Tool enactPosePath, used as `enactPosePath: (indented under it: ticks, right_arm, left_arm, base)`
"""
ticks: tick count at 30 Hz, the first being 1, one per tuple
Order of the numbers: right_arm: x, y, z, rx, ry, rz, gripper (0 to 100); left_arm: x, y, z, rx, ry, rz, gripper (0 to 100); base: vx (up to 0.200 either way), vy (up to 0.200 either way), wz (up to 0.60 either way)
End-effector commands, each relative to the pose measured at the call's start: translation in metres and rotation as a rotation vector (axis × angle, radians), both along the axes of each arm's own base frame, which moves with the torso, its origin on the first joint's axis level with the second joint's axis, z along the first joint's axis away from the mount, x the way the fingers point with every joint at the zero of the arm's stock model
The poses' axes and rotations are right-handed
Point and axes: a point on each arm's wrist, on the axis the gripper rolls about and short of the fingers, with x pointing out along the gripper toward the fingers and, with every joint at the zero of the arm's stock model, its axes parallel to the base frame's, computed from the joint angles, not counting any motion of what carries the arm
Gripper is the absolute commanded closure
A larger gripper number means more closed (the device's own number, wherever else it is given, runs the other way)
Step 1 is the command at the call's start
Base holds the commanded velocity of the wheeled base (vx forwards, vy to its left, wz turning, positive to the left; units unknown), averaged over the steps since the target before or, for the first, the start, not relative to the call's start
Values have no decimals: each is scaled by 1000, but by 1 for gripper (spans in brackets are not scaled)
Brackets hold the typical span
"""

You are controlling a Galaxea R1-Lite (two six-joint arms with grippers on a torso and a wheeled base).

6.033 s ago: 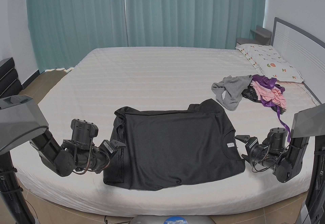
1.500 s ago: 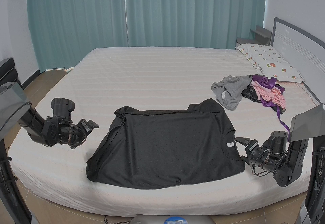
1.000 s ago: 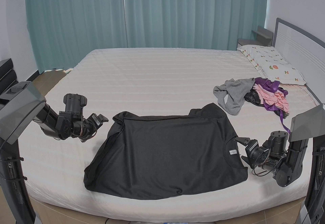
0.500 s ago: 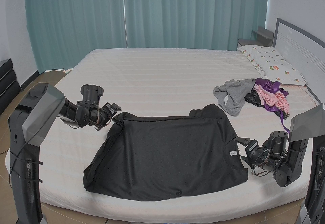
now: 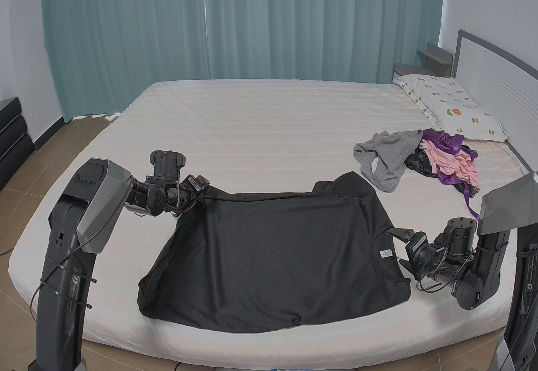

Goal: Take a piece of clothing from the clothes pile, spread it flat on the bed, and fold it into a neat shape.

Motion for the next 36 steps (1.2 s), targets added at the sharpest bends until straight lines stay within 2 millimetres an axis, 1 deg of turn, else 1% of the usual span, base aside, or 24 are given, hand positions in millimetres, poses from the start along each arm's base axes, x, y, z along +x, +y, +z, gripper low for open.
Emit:
enactPosePath:
  ticks: [1,6,7,8,10,14,16,19,21,25,33,36]
  right_arm:
    - [0,0,0,0,0,1,0]
    - [0,0,0,0,0,1,0]
    - [0,0,0,2,1,2,0]
    - [0,0,0,2,1,0,0]
    - [1,0,0,2,-1,0,0]
    - [1,0,0,4,0,0,0]
    - [1,0,0,4,0,0,0]
    - [1,0,0,4,-5,-2,0]
    - [1,0,0,3,-3,-2,0]
    - [2,-1,0,4,-6,-3,0]
    - [2,-1,0,1,-7,-6,0]
    - [2,-1,0,1,-7,-6,0]
  left_arm:
    - [8,4,-8,-3,-14,11,0]
    - [16,6,-7,1,-47,32,0]
    - [18,6,-10,2,-45,33,0]
    - [18,6,-13,3,-44,32,100]
    - [20,5,-19,7,-41,28,100]
    - [25,6,-21,7,-63,35,100]
    - [27,11,-20,12,-76,53,100]
    - [29,16,-16,13,-99,67,100]
    - [31,21,-10,9,-128,75,100]
    - [36,33,2,2,-233,97,100]
    - [41,44,11,8,-333,105,100]
    - [41,48,10,13,-350,107,100]
  base:
    - [0,0,0]
    - [0,0,0]
    - [0,0,0]
    - [0,0,0]
    - [0,0,0]
    - [0,0,0]
    - [0,0,0]
    - [0,0,0]
    - [0,0,0]
    - [0,0,0]
    - [0,0,0]
    - [0,0,0]
